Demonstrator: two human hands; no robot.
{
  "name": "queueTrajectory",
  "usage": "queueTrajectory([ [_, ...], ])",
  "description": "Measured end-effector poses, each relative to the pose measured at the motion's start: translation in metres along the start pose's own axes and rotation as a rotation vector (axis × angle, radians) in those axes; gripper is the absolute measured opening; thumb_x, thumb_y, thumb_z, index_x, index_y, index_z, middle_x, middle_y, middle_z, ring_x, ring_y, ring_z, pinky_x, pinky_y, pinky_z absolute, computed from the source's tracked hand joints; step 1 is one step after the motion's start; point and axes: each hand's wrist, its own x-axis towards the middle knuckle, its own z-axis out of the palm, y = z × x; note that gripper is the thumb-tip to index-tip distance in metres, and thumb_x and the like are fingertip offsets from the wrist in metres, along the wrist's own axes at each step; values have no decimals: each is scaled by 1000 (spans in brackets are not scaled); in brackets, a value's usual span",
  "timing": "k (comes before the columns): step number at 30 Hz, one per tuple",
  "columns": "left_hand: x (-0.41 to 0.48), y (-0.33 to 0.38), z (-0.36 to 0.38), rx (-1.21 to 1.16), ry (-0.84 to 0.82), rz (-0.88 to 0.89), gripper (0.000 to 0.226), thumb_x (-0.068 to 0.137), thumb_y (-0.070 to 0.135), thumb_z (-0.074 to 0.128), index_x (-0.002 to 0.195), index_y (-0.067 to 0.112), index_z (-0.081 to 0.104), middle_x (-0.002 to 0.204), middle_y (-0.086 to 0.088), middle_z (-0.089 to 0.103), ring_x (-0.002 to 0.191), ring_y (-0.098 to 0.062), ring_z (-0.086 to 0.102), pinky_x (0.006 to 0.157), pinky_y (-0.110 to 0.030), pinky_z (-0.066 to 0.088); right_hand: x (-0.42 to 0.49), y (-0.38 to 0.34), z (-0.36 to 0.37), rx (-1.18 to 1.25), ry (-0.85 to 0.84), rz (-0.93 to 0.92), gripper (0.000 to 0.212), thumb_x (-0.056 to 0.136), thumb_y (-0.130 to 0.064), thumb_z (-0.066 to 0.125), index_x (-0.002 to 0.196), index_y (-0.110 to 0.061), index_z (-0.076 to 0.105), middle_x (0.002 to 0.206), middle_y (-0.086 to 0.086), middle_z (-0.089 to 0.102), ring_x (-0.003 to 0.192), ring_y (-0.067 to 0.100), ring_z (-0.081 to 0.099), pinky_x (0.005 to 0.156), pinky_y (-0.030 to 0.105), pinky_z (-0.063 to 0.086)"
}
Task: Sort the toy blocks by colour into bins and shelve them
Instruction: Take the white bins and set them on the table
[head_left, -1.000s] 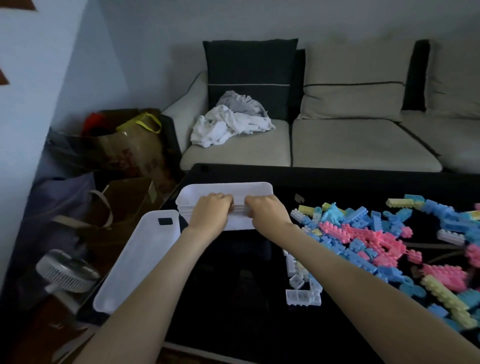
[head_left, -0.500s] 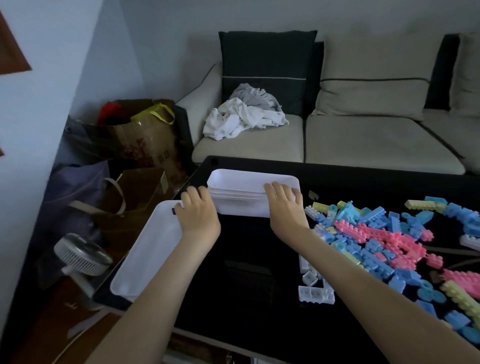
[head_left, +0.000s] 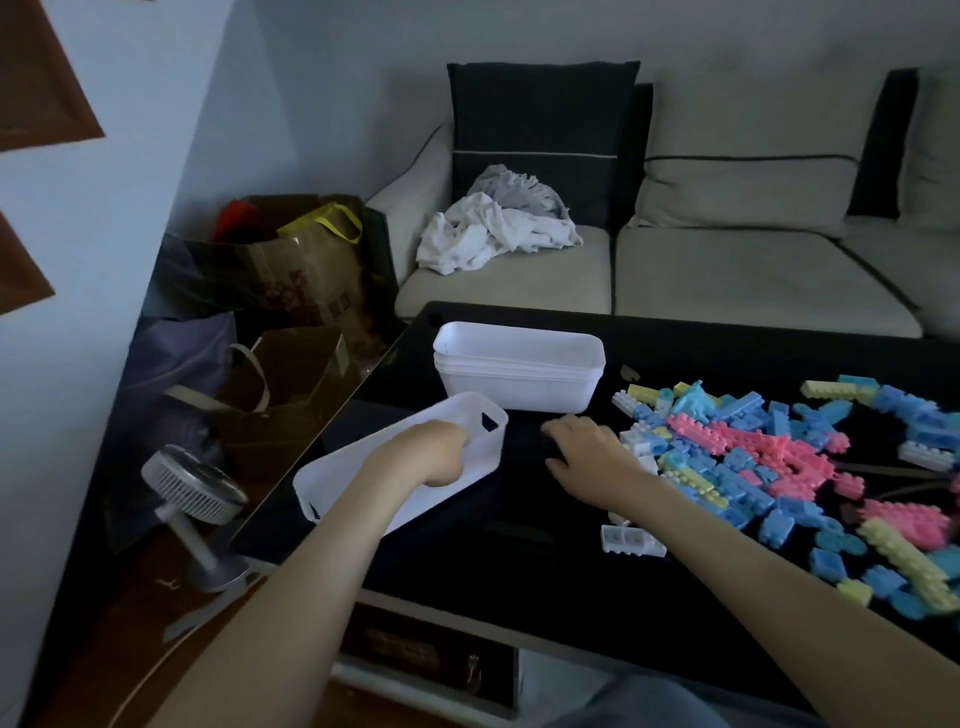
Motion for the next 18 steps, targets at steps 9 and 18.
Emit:
queueTrajectory([
  [9, -5, -2, -39, -568, 166, 99, 32, 97, 40, 46, 106, 13, 60, 99, -1, 65, 86, -16, 65, 77, -29, 52, 24, 9, -31, 68, 219, 30, 54, 91, -11, 46, 143, -16, 31, 142, 7, 38, 127, 26, 37, 101, 37, 33],
  [18, 83, -8, -57, -1187, 440, -364, 53, 101, 41, 29, 147, 13, 32, 148, -10, 38, 129, -31, 43, 106, -42, 39, 90, 8, -30, -1, 84, -20, 47, 100, -14, 33, 146, -19, 29, 145, 7, 38, 131, 27, 36, 105, 36, 29],
])
